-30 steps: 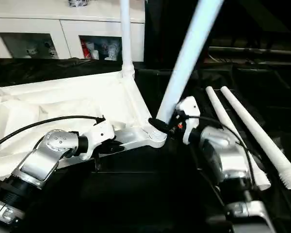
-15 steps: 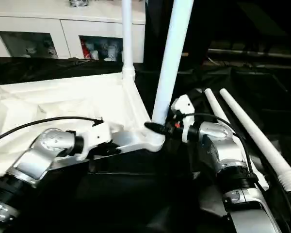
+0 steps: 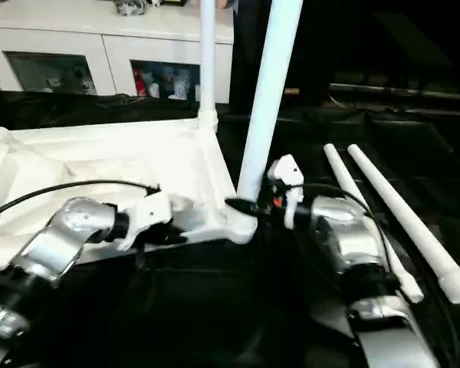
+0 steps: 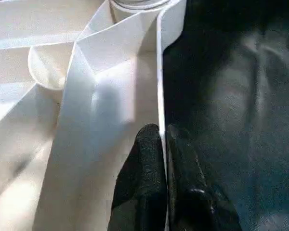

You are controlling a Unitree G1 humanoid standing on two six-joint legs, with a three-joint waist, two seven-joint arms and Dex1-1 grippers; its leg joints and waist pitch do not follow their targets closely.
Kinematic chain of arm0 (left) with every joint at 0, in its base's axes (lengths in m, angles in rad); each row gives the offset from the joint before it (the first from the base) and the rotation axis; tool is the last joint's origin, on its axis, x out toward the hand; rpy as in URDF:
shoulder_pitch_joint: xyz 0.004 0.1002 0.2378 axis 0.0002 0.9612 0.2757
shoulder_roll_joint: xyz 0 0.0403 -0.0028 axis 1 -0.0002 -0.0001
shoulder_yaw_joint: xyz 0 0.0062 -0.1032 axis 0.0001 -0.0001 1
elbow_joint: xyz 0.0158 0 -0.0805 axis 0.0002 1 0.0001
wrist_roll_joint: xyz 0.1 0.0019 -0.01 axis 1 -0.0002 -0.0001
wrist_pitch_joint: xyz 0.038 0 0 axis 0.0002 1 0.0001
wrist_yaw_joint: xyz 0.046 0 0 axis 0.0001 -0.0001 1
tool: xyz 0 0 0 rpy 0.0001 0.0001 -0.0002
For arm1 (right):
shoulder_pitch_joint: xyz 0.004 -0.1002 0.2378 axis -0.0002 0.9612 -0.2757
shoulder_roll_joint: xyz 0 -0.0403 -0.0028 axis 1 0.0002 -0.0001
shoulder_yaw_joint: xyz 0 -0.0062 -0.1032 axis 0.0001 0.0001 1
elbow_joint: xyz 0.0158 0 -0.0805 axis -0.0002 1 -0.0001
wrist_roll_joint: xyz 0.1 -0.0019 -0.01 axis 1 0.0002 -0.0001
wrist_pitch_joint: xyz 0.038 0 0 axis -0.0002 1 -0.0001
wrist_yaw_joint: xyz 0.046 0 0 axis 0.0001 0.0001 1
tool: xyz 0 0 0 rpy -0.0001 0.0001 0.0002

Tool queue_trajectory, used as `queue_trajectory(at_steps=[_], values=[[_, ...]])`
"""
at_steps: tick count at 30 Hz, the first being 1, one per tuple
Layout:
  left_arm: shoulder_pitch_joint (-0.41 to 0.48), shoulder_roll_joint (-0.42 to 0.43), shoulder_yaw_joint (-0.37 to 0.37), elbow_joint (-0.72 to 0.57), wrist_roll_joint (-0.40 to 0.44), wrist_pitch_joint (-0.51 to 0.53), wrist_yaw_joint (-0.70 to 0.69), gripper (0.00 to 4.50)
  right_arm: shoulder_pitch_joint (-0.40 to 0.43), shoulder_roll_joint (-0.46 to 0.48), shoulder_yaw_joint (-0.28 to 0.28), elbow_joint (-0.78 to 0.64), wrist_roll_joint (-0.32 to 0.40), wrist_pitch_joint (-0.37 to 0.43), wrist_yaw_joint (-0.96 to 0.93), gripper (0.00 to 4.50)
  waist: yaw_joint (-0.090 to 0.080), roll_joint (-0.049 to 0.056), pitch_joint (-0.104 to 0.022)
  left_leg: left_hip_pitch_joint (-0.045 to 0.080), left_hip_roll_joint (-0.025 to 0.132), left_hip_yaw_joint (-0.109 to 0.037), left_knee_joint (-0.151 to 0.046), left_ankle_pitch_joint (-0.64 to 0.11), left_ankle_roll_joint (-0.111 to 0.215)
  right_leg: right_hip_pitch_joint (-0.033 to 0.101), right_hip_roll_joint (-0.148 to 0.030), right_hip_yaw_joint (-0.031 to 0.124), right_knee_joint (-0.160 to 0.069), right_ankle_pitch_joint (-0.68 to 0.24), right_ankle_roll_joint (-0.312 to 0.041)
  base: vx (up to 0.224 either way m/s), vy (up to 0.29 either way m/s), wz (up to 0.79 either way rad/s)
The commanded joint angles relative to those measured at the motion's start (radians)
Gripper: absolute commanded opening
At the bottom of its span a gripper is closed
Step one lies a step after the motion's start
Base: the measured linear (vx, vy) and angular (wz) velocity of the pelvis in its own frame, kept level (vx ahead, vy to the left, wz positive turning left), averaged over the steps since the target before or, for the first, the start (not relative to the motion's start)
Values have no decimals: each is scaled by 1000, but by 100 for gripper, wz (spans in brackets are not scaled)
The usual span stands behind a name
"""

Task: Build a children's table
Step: Insert table leg to table base, then rotate leg to tighten

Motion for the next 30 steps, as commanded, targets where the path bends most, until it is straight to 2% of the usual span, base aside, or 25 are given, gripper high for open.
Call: queue_trajectory(at_steps=[1, 2, 3, 5, 6, 7, 8, 9, 10, 11, 12, 14, 17, 19, 21, 22, 24, 25, 26, 27, 28, 29, 30], values=[[-49, -24, 37, 11, 2, 23, 56, 0, 16, 9, 4, 117, -59, 49, -107, 188, 2, 12, -41, 10, 49, -23, -84, -383, -21, 28, -72, 39, -97, -465, -191, 0, 0, 0], [-65, -37, 40, 38, 9, 32, 80, 0, 3, 17, 2, 137, -68, 49, -144, 188, 2, 11, -42, 13, 47, -26, -83, -400, -24, 25, -74, 36, -104, -518, -168, 0, 0, 0], [-80, -47, 42, 65, 19, 40, 107, 0, -10, 25, 3, 155, -80, 52, -184, 188, 1, 10, -41, 11, 47, -27, -83, -404, -22, 26, -74, 35, -107, -534, -159, 0, 0, 0], [-125, -84, 50, 138, 35, 68, 179, 0, -45, 61, -2, 200, -94, 69, -290, 188, 1, 11, -38, 16, 44, -27, -81, -424, -22, 16, -73, 33, -116, -593, -133, 0, 0, 0], [-142, -99, 57, 162, 36, 82, 205, 0, -59, 76, -8, 217, -95, 76, -335, 188, -1, 10, -37, 22, 40, -31, -78, -443, -26, 13, -74, 26, -124, -651, -113, 0, 0, 0], [-150, -106, 60, 174, 36, 89, 217, 0, -65, 83, -11, 225, -96, 80, -357, 188, -1, 10, -36, 22, 40, -31, -78, -444, -28, 12, -75, 24, -127, -669, -103, 0, 0, 0], [-180, -135, 68, 219, 39, 109, 266, 0, -94, 111, -27, 263, -99, 88, -460, 188, -2, 13, -37, 18, 41, -37, -80, -448, -28, 17, -79, 17, -130, -681, -92, 0, 0, 0], [-199, -153, 72, 246, 40, 122, 297, 0, -113, 128, -38, 288, -101, 91, -526, 188, -5, 19, -38, 19, 43, -39, -82, -456, -34, 17, -79, 9, -133, -673, -89, 0, 0, 0], [-224, -177, 73, 282, 45, 140, 333, 0, -143, 154, -68, 332, -90, 102, -627, 188, -8, 22, -40, 14, 46, -43, -86, -467, -39, 24, -80, 3, -133, -643, -92, 0, 0, 0], [-237, -189, 73, 301, 49, 150, 351, 0, -159, 167, -86, 356, -82, 107, -681, 188, -10, 24, -39, 15, 46, -42, -88, -474, -39, 21, -78, 3, -134, -634, -96, 0, 0, 0], [-247, -202, 74, 317, 51, 157, 370, 0, -171, 179, -103, 375, -72, 106, -733, 188, -10, 27, -38, 22, 47, -43, -88, -501, -42, 17, -76, -2, -138, -619, -99, 0, 0, 0], [-274, -246, 72, 365, 58, 169, 425, 0, -209, 216, -158, 423, -43, 92, -911, 188, -11, 33, -38, 26, 48, -46, -93, -537, -48, 18, -75, -7, -140, -572, -106, 0, 0, 0], [-289, -269, 72, 393, 59, 168, 455, 0, -228, 238, -185, 445, -28, 86, -974, 188, -9, 38, -34, 34, 46, -42, -93, -570, -41, 12, -75, -9, -147, -557, -108, 0, 0, 0], [-297, -286, 73, 406, 58, 168, 469, 0, -239, 251, -188, 455, -40, 70, -1032, 188, -13, 44, -29, 34, 49, -43, -99, -615, -41, 17, -77, -28, -154, -559, -95, 0, 0, 0], [-298, -291, 74, 409, 58, 167, 473, 0, -244, 257, -181, 457, -52, 61, -1049, 188, -14, 47, -28, 47, 50, -46, -100, -667, -49, 14, -77, -42, -163, -572, -74, 0, 0, 0], [-301, -294, 77, 417, 57, 164, 477, 0, -253, 263, -176, 464, -66, 57, -1056, 188, -19, 51, -27, 49, 52, -48, -103, -695, -48, 20, -74, -52, -164, -561, -64, 0, 0, 0], [-301, -294, 78, 418, 55, 164, 474, 0, -256, 263, -172, 466, -72, 57, -1055, 188, -19, 56, -27, 36, 59, -52, -119, -714, -49, 37, -76, -51, -153, -522, -63, 0, 0, 0], [-305, -294, 79, 428, 54, 161, 475, 0, -264, 266, -175, 477, -76, 56, -1060, 188, -15, 57, -25, 35, 61, -51, -125, -724, -55, 35, -80, -43, -148, -509, -74, 0, 0, 0], [-306, -294, 79, 430, 54, 160, 474, 0, -267, 266, -176, 481, -77, 56, -1061, 188, -16, 53, -23, 47, 54, -48, -116, -726, -60, 23, -84, -45, -159, -543, -76, 0, 0, 0], [-308, -293, 79, 435, 52, 157, 470, 0, -275, 265, -172, 491, -88, 56, -1061, 188, -17, 50, -20, 52, 50, -46, -110, -724, -57, 18, -85, -51, -169, -573, -69, 0, 0, 0], [-310, -294, 79, 438, 52, 156, 470, 0, -279, 265, -170, 496, -92, 55, -1063, 188, -21, 50, -18, 57, 46, -47, -103, -718, -48, 19, -85, -67, -182, -617, -46, 0, 0, 0], [-311, -294, 79, 440, 52, 155, 470, 0, -281, 265, -168, 499, -94, 54, -1065, 188, -20, 54, -18, 56, 49, -48, -106, -721, -44, 24, -84, -72, -182, -620, -38, 0, 0, 0], [-311, -294, 79, 441, 51, 155, 469, 0, -282, 265, -167, 500, -95, 54, -1065, 188, -20, 55, -19, 44, 57, -51, -118, -732, -41, 39, -82, -70, -166, -593, -32, 0, 0, 0]])
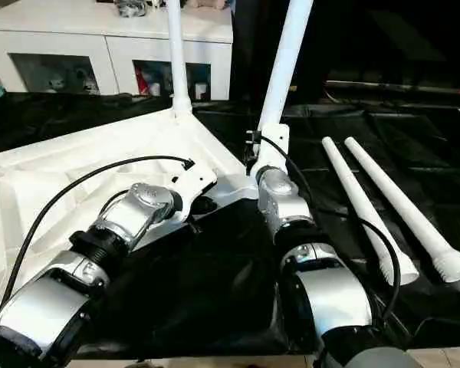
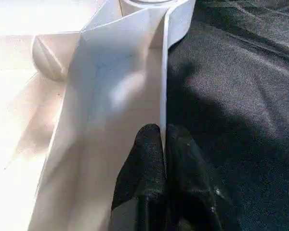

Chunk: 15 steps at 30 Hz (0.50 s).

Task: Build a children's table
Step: Rotate leg to tighten

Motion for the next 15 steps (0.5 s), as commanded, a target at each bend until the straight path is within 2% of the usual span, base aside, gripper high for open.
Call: queue_trajectory(at_steps=[1, 2, 3, 4, 5, 6, 7, 8, 9, 10, 11, 12, 13, 14, 15], values=[[-36, 11, 26, 15, 15, -2, 65, 0, 44, 1, -10, 89, -9, 49, -30, 188, -10, 14, -44, 37, 60, -33, -113, -743, -45, 6, -54, 19, -68, -577, -43, 0, 0, 0], [-37, 11, 25, 15, 14, -4, 61, 0, 40, 1, -7, 90, -10, 47, -24, 188, -10, 11, -44, 42, 57, -30, -110, -740, -45, 0, -55, 20, -72, -588, -45, 0, 0, 0], [-38, 10, 25, 18, 13, -8, 59, 0, 36, 1, -5, 93, -11, 44, -21, 188, -10, 10, -44, 54, 48, -27, -96, -717, -44, -13, -64, 16, -89, -635, -43, 0, 0, 0], [-39, 9, 25, 20, 12, -10, 57, 0, 32, 3, -13, 91, -1, 38, -12, 223, -14, 6, -42, 60, 40, -25, -81, -684, -35, -18, -67, 0, -111, -681, -24, 0, 0, 0], [-39, 9, 25, 22, 12, -14, 56, 0, 26, 4, -17, 90, 4, 31, -4, 244, -14, 7, -42, 60, 38, -24, -77, -670, -28, -16, -65, -7, -115, -690, -14, 0, 0, 0], [-39, 8, 24, 23, 11, -16, 55, 0, 23, 4, -20, 89, 8, 27, 1, 258, -15, 16, -41, 52, 48, -27, -87, -685, -22, -3, -60, -21, -108, -668, 0, 0, 0, 0], [-39, 8, 24, 23, 11, -16, 55, 0, 23, 4, -20, 89, 8, 27, 1, 260, -15, 21, -40, 35, 62, -33, -105, -719, -25, 14, -56, -18, -82, -629, -1, 0, 0, 0], [-38, 8, 25, 24, 11, -24, 51, 0, 17, 5, -25, 88, 10, 17, 22, 275, 2, 34, -46, -3, 98, -30, -168, -814, -52, 44, -41, 29, 24, -405, -64, 0, 0, 0], [-38, 8, 25, 24, 11, -24, 51, 0, 17, 5, -25, 88, 10, 17, 22, 275, 3, 22, -46, 5, 92, -21, -168, -811, -54, 29, -41, 40, 22, -376, -82, 0, 0, 0], [-38, 8, 25, 25, 11, -26, 50, 0, 15, 4, -26, 88, 10, 15, 26, 284, 1, 3, -47, 27, 68, -15, -139, -768, -51, 2, -51, 47, -18, -434, -88, 19, -52, 11], [-35, 12, 24, 22, 8, -50, 31, 0, 5, 2, -32, 82, 14, -7, 67, 293, 15, -23, -40, 84, -4, 7, -8, -468, -1, -68, -109, 36, -139, -830, -36, 0, 0, 0], [-35, 12, 24, 22, 8, -50, 31, 0, 5, 2, -32, 82, 14, -7, 67, 303, 15, -23, -40, 84, -4, 7, -8, -468, -1, -68, -109, 36, -139, -830, -36, 0, 0, 0], [-32, 17, 24, 16, 5, -62, 17, 0, -1, -3, -30, 71, 14, -27, 104, 312, 24, -21, -50, 3, 9, -6, -35, -288, 38, 15, -124, 42, -104, -819, -9, 41, -19, -23], [-31, 19, 25, 12, 3, -69, 8, 0, -4, -6, -27, 65, 13, -41, 127, 320, 33, 7, -61, -11, 46, -20, -79, -286, 12, 22, -88, 26, -79, -646, -13, 90, 3, -22], [-28, 23, 21, 9, 2, -85, -6, 0, -4, -10, -24, 56, 15, -48, 156, 333, 30, 11, -66, -7, 57, -24, -85, -307, 0, 18, -82, 25, -66, -549, -35, 90, 3, -22]])
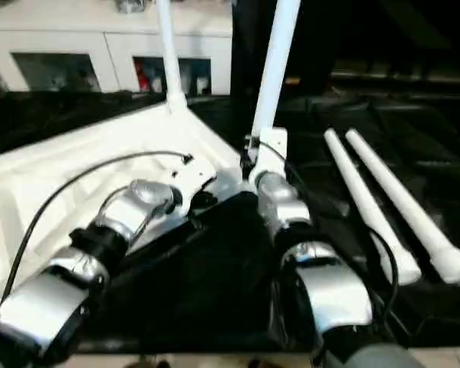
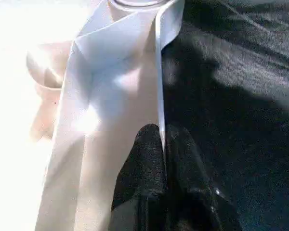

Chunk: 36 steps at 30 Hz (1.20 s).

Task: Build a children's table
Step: Rotate leg to tighten

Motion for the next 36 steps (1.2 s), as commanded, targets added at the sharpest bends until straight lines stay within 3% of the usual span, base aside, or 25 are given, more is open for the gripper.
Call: queue_trajectory(at_steps=[1, 2, 4, 5, 7, 8, 9, 11, 13, 14, 15, 16, 18, 19, 21, 23, 25, 26, 31, 36], values=[[-2, 20, -10, -10, 10, -41, -30, 0, 0, -11, 8, -17, 5, -20, 91, 333, -2, 11, -83, 12, 60, -27, -78, -316, 0, 53, -63, 53, -80, -448, -58, 0, 0, 0], [1, 24, -12, -15, 11, -50, -40, 0, 2, -17, 14, -28, 4, -27, 117, 346, -1, 6, -83, 8, 60, -16, -78, -299, -6, 50, -58, 65, -58, -258, -144, 0, 0, 0], [7, 28, -13, -25, 10, -51, -49, 0, 8, -25, 22, -49, 5, -34, 154, 366, 0, 1, -82, 9, 56, -8, -75, -293, 3, 49, -59, 69, -53, -253, -180, 0, 0, 0], [11, 32, -14, -34, 8, -51, -57, 0, 13, -32, 27, -65, 7, -39, 187, 377, 3, -3, -80, 12, 54, -2, -69, -306, 15, 44, -63, 74, -59, -334, -188, 52, -10, 1], [18, 37, -19, -46, 6, -74, -77, 0, 23, -42, 33, -88, 10, -36, 228, 392, 5, -5, -84, 10, 53, 1, -66, -280, 24, 46, -65, 80, -58, -336, -188, 58, -16, 2], [29, 46, -24, -60, 4, -87, -98, 0, 46, -60, 50, -132, 7, -34, 284, 392, 8, -8, -90, 9, 53, 5, -61, -224, 34, 44, -63, 86, -47, -275, -206, 75, -29, 9], [35, 52, -27, -68, 3, -95, -112, 0, 62, -73, 61, -162, 4, -32, 319, 408, 15, -8, -92, 13, 51, 13, -52, -160, 65, 39, -55, 92, -32, -169, -240, 75, -29, 9], [64, 78, -36, -107, -4, -130, -163, 0, 143, -135, 105, -293, 13, 5, 465, 424, 18, -11, -97, 8, 51, 15, -44, -99, 97, 45, -51, 95, -12, -71, -266, 86, -25, 9], [76, 87, -39, -121, -7, -156, -187, 0, 173, -159, 117, -339, 19, 19, 527, 440, 21, -12, -105, -9, 44, 13, -29, 15, 162, 56, -47, 95, 18, 107, -306, 79, -17, 2], [95, 101, -44, -146, -15, -187, -221, 0, 214, -193, 135, -403, 31, 37, 602, 440, 25, -10, -106, -3, 43, 17, -20, 33, 188, 49, -44, 95, 22, 150, -318, 54, -8, 2], [95, 101, -44, -146, -15, -187, -221, 0, 214, -193, 135, -403, 31, 37, 602, 440, 28, -15, -109, -10, 43, 16, -15, 49, 207, 54, -45, 96, 29, 175, -321, 54, -8, 2], [122, 121, -51, -188, -26, -212, -266, 0, 266, -236, 153, -479, 45, 49, 682, 440, 32, -11, -110, -9, 43, 16, -15, 51, 214, 57, -44, 94, 28, 172, -321, 0, 0, 0], [179, 165, -66, -282, -48, -252, -351, 0, 358, -316, 174, -614, 74, 75, 806, 440, 40, -13, -109, -13, 52, 15, -12, 51, 234, 54, -43, 93, 29, 160, -305, 0, 0, 0], [187, 172, -68, -296, -50, -254, -362, 0, 370, -327, 175, -632, 78, 79, 820, 440, 42, -10, -106, -14, 53, 16, -13, 31, 229, 49, -44, 92, 24, 112, -301, 0, 0, 0], [210, 192, -71, -340, -57, -250, -390, 0, 401, -353, 177, -681, 89, 87, 849, 440, 40, -6, -100, -12, 56, 17, -20, -41, 188, 46, -43, 91, 9, -16, -283, 0, 0, 0], [235, 216, -72, -387, -68, -252, -422, 0, 434, -375, 173, -734, 94, 106, 878, 440, 34, -5, -89, -9, 57, 14, -33, -154, 111, 43, -44, 93, -11, -191, -242, -26, -1, 1], [248, 229, -72, -412, -77, -251, -440, 0, 450, -386, 174, -753, 93, 110, 891, 440, 32, -6, -87, 2, 57, 14, -38, -213, 69, 37, -46, 96, -24, -276, -211, -26, -1, 1], [262, 241, -71, -442, -89, -245, -465, 0, 470, -401, 183, -778, 97, 122, 911, 440, 31, -9, -86, 0, 57, 13, -40, -218, 56, 39, -46, 97, -25, -294, -200, 0, 0, 0], [287, 278, -67, -501, -110, -234, -520, 0, 520, -454, 241, -813, 59, 111, 984, 440, 30, -11, -86, -7, 52, 14, -40, -216, 48, 39, -43, 97, -28, -325, -173, 0, 0, 0], [292, 291, -53, -509, -110, -221, -531, 0, 529, -463, 234, -831, 59, 127, 999, 440, 30, -12, -89, -10, 50, 13, -37, -197, 51, 40, -43, 97, -26, -317, -170, 0, 0, 0]])
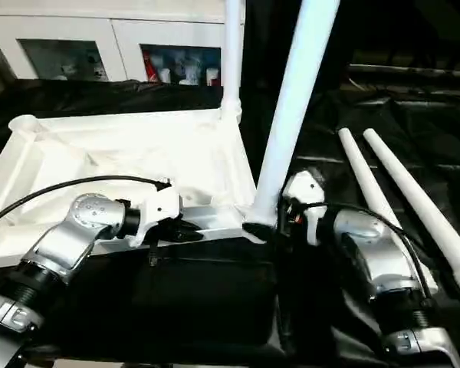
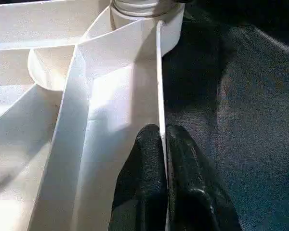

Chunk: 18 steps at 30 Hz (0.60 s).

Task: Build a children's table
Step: Rotate leg to tighten

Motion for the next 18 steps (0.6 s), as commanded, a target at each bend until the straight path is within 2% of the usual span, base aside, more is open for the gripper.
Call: queue_trajectory(at_steps=[1, 5, 7, 10, 13, 17, 18], values=[[-11, 9, 19, -52, -20, -4, -13, 0, -1, -15, -7, -30, -7, 8, 10, 440, 2, -12, -88, 12, 38, -10, -70, -197, 52, 71, -51, 54, -77, -333, -166, 0, 0, 0], [-2, 20, 17, -74, -25, 9, -18, 0, -1, -18, -9, -35, 5, 18, 11, 440, 2, -11, -93, 8, 37, -9, -64, -155, 67, 75, -50, 54, -65, -254, -194, 0, 0, 0], [1, 17, 19, -77, -33, 18, -19, 0, -1, -16, -7, -34, 6, 16, 13, 440, 2, -15, -94, 8, 36, -8, -62, -146, 72, 75, -49, 53, -64, -243, -197, 0, 0, 0], [2, 18, 19, -72, -32, 17, -19, 0, 3, -17, 0, -23, -5, 6, 18, 440, 4, -12, -96, 8, 36, -8, -58, -123, 86, 74, -47, 53, -57, -200, -215, 0, 0, 0], [5, 21, 19, -71, -29, 17, -19, 0, 1, -14, -3, -14, -4, 6, 13, 416, 3, -13, -96, 8, 36, -7, -58, -130, 88, 75, -46, 53, -56, -196, -220, 0, 0, 0], [8, 24, 17, -79, -30, 23, -18, 0, -6, -6, -3, -6, 0, 5, 11, 403, 3, -13, -94, 8, 35, -8, -58, -150, 78, 75, -48, 54, -61, -239, -206, 0, 0, 0], [9, 25, 16, -81, -30, 25, -17, 0, -8, -5, -2, -4, 0, 2, 11, 385, 3, -14, -93, 8, 35, -8, -58, -154, 75, 75, -48, 54, -62, -250, -202, 0, 0, 0]])
